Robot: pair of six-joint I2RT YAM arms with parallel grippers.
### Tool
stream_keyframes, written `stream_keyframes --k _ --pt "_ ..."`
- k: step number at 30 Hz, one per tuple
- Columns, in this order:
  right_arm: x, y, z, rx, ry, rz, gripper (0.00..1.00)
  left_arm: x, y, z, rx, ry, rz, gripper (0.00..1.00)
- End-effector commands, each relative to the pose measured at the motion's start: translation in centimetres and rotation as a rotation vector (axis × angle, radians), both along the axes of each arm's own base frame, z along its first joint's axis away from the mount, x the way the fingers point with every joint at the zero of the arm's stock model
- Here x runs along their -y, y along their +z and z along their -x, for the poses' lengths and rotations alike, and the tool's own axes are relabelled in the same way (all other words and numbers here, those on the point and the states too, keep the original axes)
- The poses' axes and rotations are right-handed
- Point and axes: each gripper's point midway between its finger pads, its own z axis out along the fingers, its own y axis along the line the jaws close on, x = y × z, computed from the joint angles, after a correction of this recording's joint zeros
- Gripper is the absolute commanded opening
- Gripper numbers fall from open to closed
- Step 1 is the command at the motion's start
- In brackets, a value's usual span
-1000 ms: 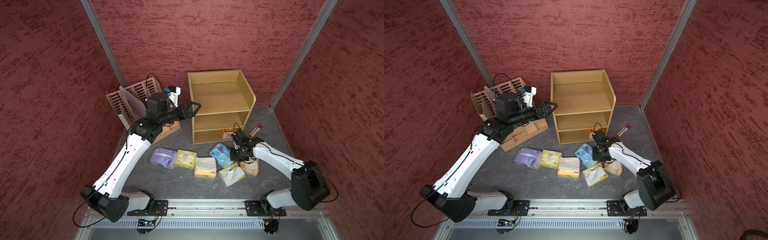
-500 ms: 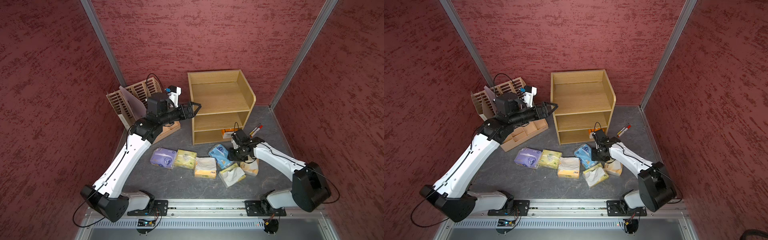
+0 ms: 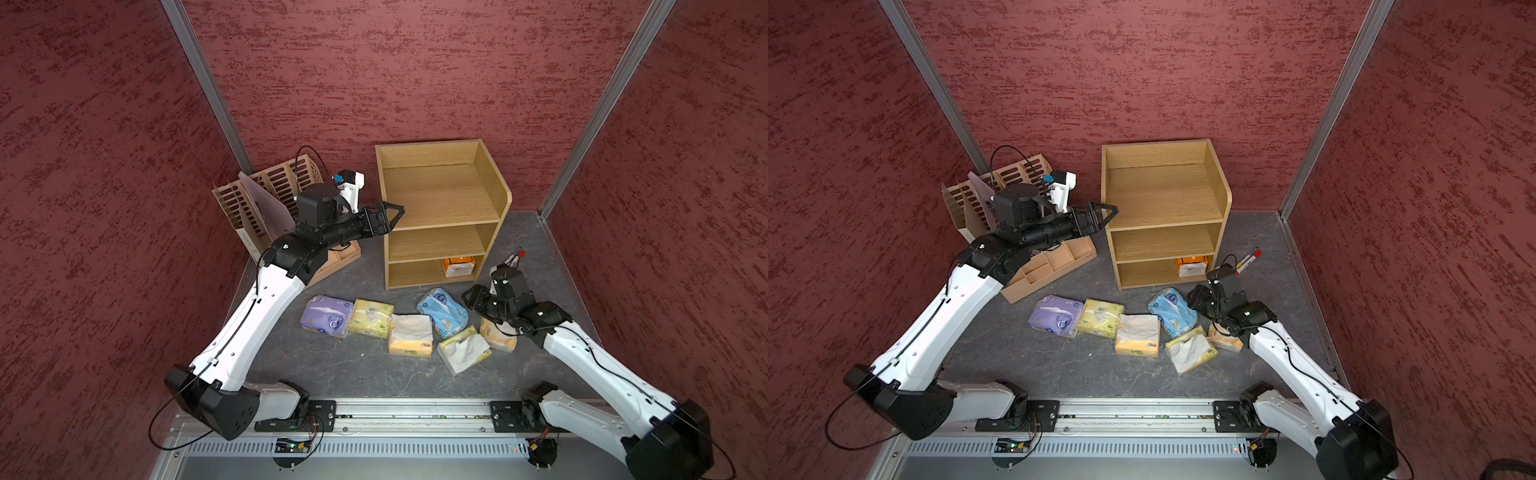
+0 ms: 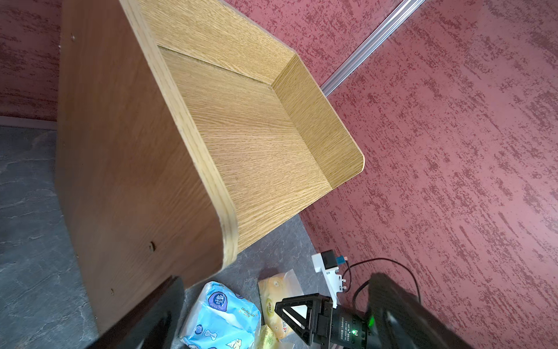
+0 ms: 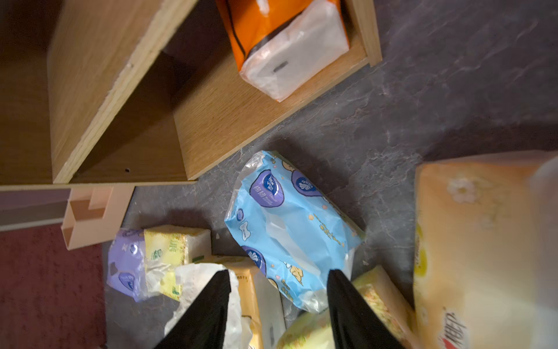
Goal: Remove the tissue boxes from the shelf
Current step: Pick up a box of tissues from the shelf.
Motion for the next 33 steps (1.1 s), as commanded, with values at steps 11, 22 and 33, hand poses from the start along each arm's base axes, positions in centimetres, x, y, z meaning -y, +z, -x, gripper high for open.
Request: stream_keyframes --k 11,22,33 --pt "-0.7 0.9 -7.6 0.174 -0.307 -0.372 0.54 2.1 1.2 -0.1 0.052 -0.074 -0.028 1.0" --pt "0.5 -0.8 -10.5 0.152 -0.335 -0.382 0.55 2.3 1.2 0.1 0.049 -0.083 -0.028 1.0" --pt "0.5 -1.7 -14.1 0.237 -0.405 -0.515 0.56 3.5 1.0 0.6 0.05 -0.134 -0.025 1.0"
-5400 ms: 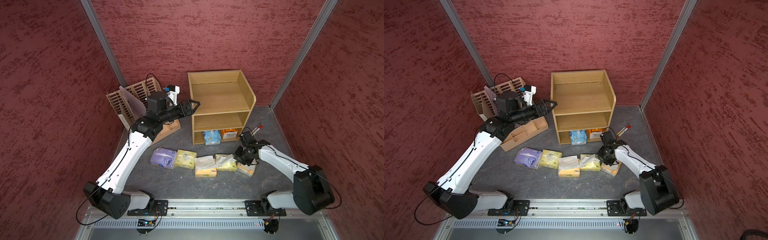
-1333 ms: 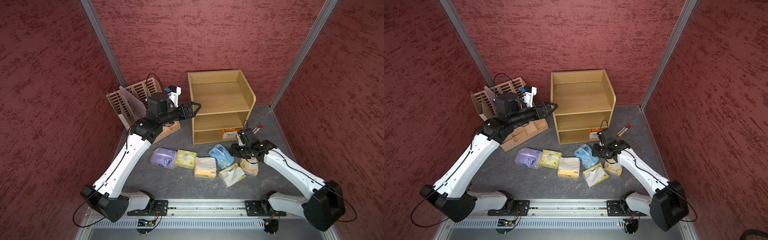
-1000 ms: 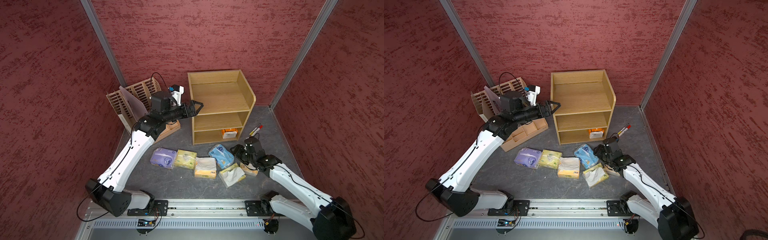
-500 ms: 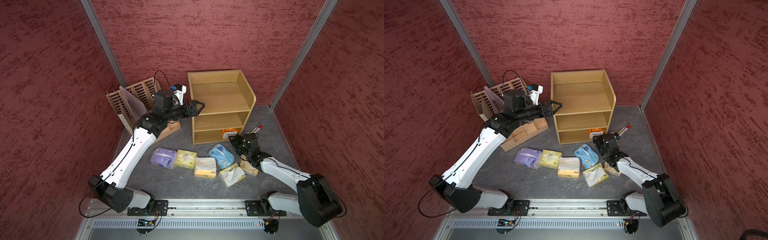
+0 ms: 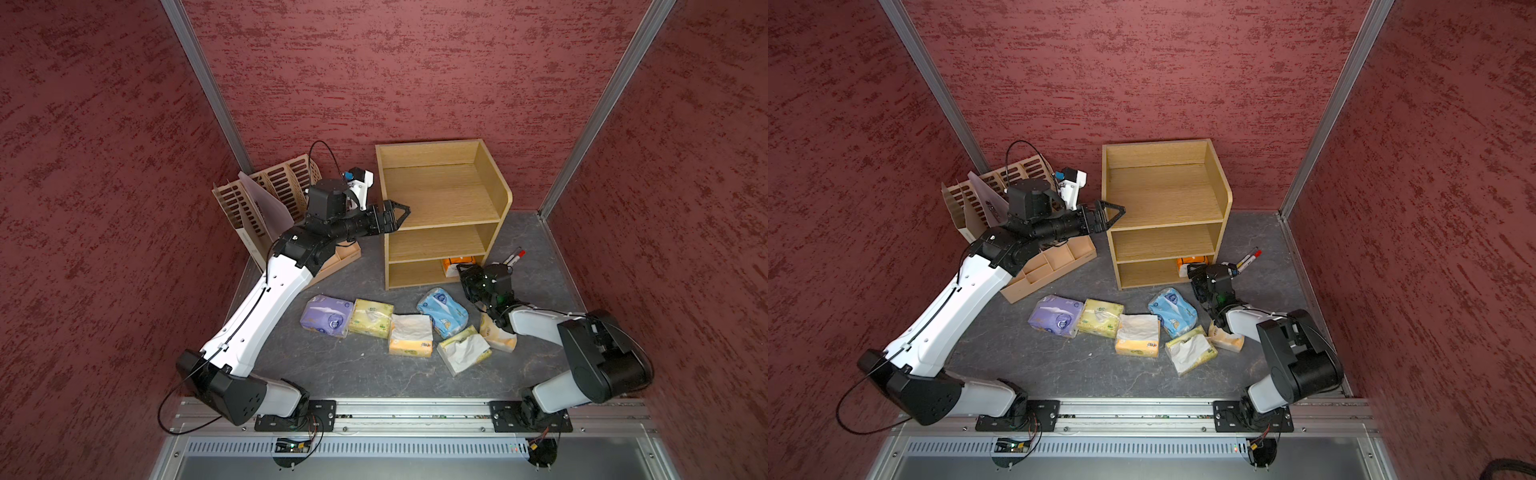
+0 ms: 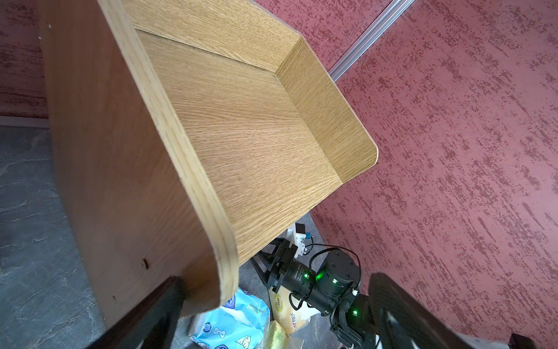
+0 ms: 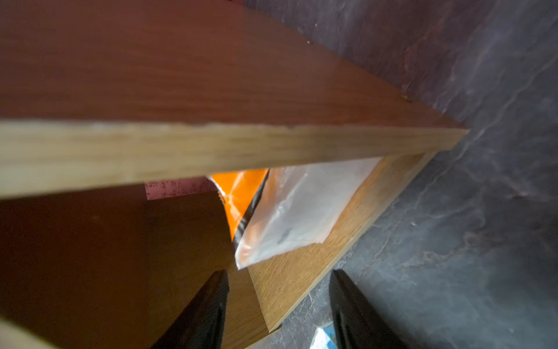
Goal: Remove the tissue boxes from the shelf
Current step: Pick up a box of tissues from the shelf.
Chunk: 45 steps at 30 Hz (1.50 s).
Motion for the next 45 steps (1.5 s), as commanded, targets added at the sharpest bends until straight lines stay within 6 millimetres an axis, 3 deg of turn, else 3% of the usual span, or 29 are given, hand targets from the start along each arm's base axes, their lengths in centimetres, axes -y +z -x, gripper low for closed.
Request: stream_keyframes --k 1,10,13,33,36,45 --pt "0.0 2.5 -1.8 0.092 -0.033 -0.046 0.56 2.4 1.7 1.3 0.052 -0.111 0.029 1.0" --pt "0.3 2.5 -2.6 0.082 -0.053 -0.016 0.56 2.7 1.6 1.7 0.06 -0.124 0.021 1.0" --pt "0.5 1.5 -2.6 0.031 -0.063 0.001 0.56 2.6 1.4 1.7 0.055 -0.124 0.015 1.0" --pt "1.2 -0.6 -3.8 -0.027 -0.123 0.041 0.56 2.3 0.1 2.2 0.04 -0.134 -0.009 1.0" --pt "1.0 -1.1 -4.2 -0.046 -0.116 0.047 0.52 2.2 -0.2 2.4 0.036 -0.135 -0.016 1.0" --pt "-0.2 -1.7 -4.9 -0.111 -0.036 0.089 0.09 1.4 -0.4 3.2 0.04 -0.126 -0.039 1.0"
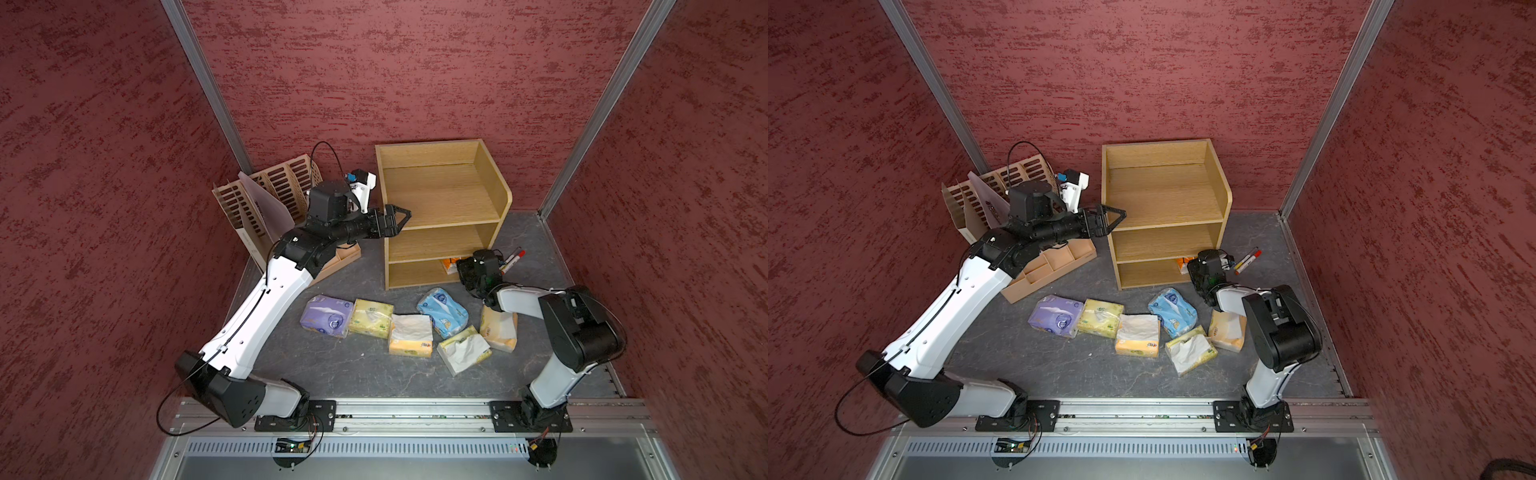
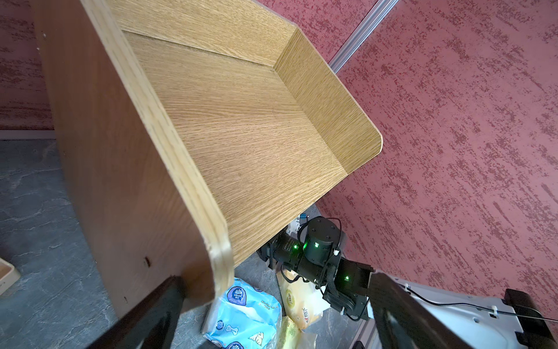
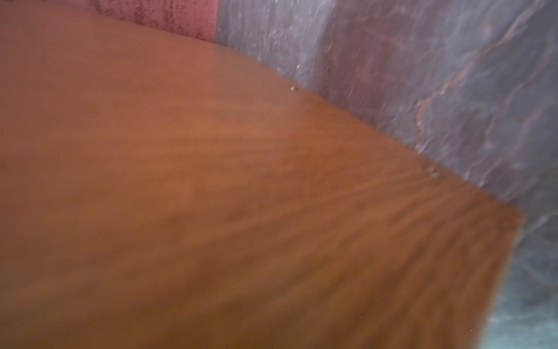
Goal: Remove the tissue boxes from the shelf
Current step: Pick up a box of tissues from the shelf, then place the box of tissues at the center of the board.
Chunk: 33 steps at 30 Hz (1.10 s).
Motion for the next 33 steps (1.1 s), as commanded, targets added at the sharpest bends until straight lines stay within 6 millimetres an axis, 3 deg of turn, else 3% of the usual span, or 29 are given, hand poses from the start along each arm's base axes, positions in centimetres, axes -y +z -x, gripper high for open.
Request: stream_keyframes --k 1,3,9,19,33 --pt "-0.6 0.1 0.0 -0.015 0.048 0.03 0.04 1.2 0.0 2.6 0.001 -0.098 0.008 1.0" --pt "-0.3 0.4 0.5 -0.026 0.049 0.044 0.0 0.9 0.0 2.7 0.004 -0.09 0.01 1.0" --pt "0.3 1.4 3.3 -0.126 0.115 0.137 0.0 0.9 0.3 2.4 0.004 -0.082 0.025 1.0" --pt "1.2 1.6 10.0 -0.284 0.311 0.281 0.0 1.4 1.2 2.2 0.005 -0.083 0.071 1.0" --pt "3.9 -1.6 18.3 -0.455 0.475 0.445 0.0 1.4 2.2 1.8 0.03 -0.069 0.089 1.0"
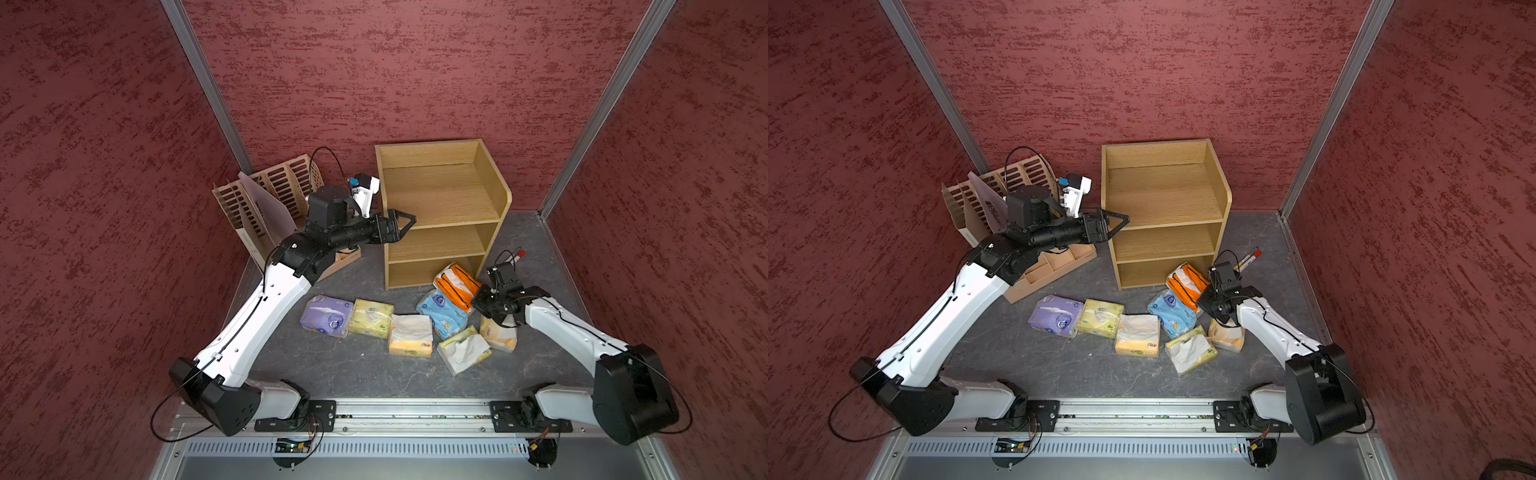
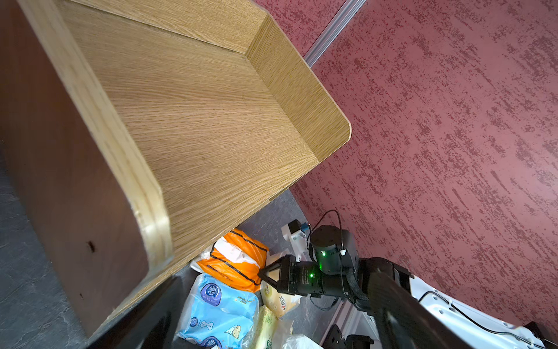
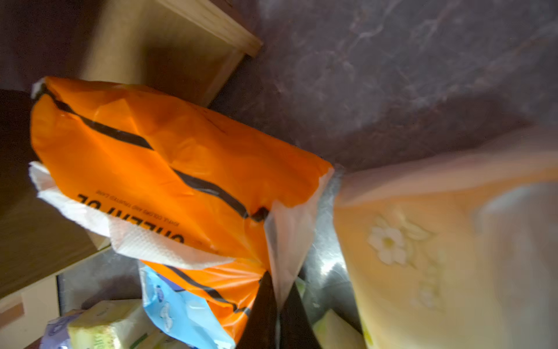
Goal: Remove the tissue boxes from the shelf
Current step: Place the box of tissues at the center of the board.
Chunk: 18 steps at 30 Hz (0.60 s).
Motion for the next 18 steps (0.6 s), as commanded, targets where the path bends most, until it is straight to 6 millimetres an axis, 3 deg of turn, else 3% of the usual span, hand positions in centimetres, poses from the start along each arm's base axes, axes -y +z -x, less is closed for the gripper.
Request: stream_keyframes --k 1,8,18 --pt "0.9 -0.8 2.7 -0.058 0.06 0.061 0.0 0.3 1.5 0.0 0.041 -0.005 0.029 1.0" --pt "0.6 0.4 4.7 -0.053 0.148 0.083 0.0 0.6 1.7 -0.3 0.044 -0.007 0.036 1.0" --pt "0.7 0.3 7.4 -0.088 0.204 0.091 0.0 0.7 2.2 -0.7 0.061 -0.003 0.032 1.0"
